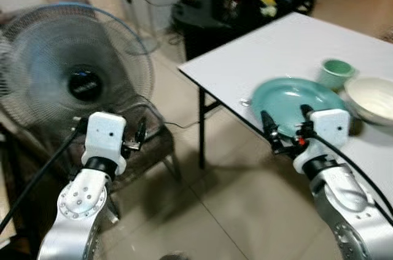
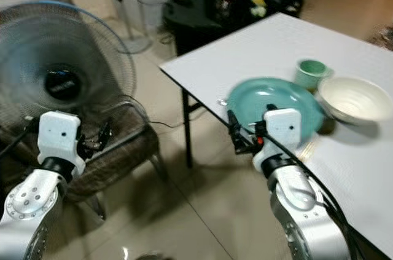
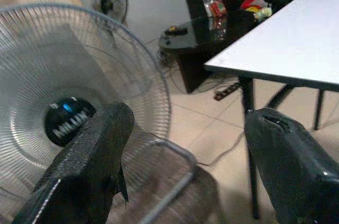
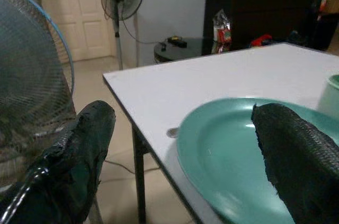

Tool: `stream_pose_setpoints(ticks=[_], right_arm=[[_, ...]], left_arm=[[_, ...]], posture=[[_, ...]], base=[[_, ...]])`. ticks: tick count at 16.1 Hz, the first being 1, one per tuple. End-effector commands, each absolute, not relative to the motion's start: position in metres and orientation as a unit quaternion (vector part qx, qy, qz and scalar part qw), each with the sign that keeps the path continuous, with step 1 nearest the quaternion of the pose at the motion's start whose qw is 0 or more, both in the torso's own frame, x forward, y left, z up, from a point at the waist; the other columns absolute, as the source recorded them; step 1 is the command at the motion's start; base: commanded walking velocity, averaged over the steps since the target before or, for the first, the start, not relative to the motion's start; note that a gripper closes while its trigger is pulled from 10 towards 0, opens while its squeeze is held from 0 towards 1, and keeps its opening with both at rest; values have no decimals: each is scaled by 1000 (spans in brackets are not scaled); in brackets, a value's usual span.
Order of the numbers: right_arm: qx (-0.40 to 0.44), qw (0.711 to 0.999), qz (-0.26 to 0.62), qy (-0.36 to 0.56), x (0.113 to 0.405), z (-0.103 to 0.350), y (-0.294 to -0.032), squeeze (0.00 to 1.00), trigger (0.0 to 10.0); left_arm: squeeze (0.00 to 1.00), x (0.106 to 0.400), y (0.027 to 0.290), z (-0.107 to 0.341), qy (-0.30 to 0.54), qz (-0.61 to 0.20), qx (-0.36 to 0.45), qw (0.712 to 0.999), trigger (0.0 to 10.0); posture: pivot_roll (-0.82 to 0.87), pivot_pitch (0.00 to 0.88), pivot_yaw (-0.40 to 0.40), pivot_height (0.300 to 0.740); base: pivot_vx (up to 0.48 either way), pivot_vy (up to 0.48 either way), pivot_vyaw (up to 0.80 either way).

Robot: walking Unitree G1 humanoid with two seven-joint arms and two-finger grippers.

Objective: Setting the table

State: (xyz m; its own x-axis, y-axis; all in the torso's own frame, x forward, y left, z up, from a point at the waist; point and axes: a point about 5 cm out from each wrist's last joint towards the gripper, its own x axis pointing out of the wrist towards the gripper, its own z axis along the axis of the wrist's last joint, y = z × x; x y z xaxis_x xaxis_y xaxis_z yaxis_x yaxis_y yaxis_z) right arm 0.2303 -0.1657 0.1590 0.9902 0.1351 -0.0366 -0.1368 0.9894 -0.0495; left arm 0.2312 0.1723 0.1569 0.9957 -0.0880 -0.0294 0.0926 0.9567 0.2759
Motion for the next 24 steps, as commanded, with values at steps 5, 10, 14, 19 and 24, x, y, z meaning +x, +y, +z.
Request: stream_pose_setpoints(ticks=[5,10,14,19,24], right_arm=[[-18,996,78,45,224,150,-163,1000,10000],[-8,994,89,57,226,144,-155,1000,10000],[-4,993,103,64,227,144,-150,1000,10000],[17,993,107,52,227,147,-146,1000,10000],[3,992,119,32,228,148,-141,1000,10000]], left_arm=[[0,232,168,142,46,-67,128,988,10000],[0,225,168,138,59,-68,122,989,10000],[0,224,173,143,51,-51,128,989,10000],[0,224,177,148,36,-25,141,989,10000],[0,221,181,152,21,-6,143,989,10000]], posture=[[-31,0,93,740],[-3,0,61,740],[14,0,61,740],[13,0,71,740],[37,0,63,740]], base=[[0,0,800],[0,0,800],[0,0,800],[0,0,800],[0,0,800]])
